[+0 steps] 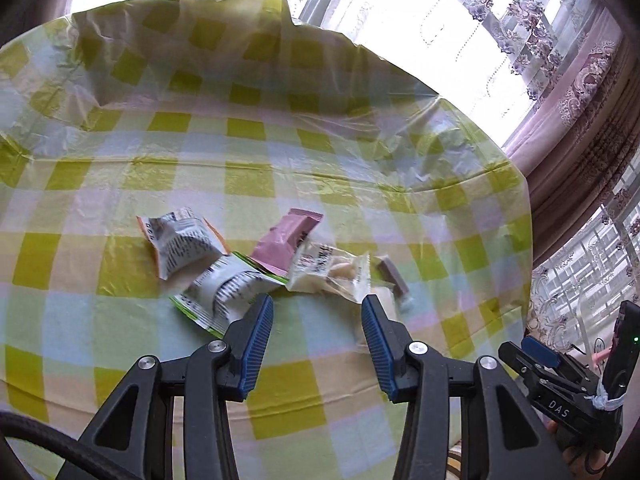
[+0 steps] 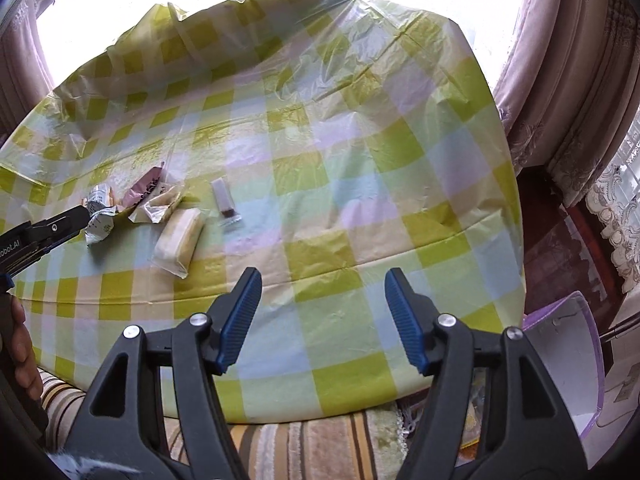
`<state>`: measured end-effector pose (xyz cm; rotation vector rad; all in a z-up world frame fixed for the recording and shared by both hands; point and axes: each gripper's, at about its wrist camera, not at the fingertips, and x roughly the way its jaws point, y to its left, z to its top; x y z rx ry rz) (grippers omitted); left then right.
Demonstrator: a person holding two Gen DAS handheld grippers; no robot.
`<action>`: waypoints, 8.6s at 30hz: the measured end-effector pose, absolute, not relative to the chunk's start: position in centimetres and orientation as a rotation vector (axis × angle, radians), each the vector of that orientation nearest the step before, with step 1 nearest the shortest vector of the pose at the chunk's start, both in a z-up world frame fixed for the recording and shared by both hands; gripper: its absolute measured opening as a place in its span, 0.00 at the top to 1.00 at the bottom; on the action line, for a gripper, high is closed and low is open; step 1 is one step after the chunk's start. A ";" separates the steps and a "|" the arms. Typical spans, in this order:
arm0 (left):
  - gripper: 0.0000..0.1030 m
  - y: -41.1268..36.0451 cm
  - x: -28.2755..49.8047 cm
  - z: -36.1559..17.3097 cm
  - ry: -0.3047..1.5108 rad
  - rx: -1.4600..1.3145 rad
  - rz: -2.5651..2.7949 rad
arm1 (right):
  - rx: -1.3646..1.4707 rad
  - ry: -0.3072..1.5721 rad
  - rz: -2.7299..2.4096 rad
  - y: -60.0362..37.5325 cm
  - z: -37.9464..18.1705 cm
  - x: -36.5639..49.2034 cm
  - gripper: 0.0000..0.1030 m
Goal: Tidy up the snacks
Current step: 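Return both grippers to the remaining snacks on the table, then grasp the white-green chip bag with the left gripper while the right grasps the cake-slice pack, then carry both packs over the white box and open both grippers to drop them, then return both grippers to the table toward the last snacks, then grasp the white-orange chip bag with the left gripper while the right grasps the purple stick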
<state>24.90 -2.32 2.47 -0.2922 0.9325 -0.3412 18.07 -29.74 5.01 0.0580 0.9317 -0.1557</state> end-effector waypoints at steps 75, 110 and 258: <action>0.66 -6.2 20.7 1.4 1.001 0.062 -0.192 | -0.023 1.005 0.011 -21.0 1.2 21.8 0.62; 0.66 -19.6 15.0 3.4 0.997 0.239 -0.502 | 0.115 1.010 -0.227 -37.2 2.9 12.2 0.62; 0.62 0.4 30.8 -2.5 1.006 0.045 -0.220 | -0.079 0.981 0.046 -22.3 -1.6 29.8 0.85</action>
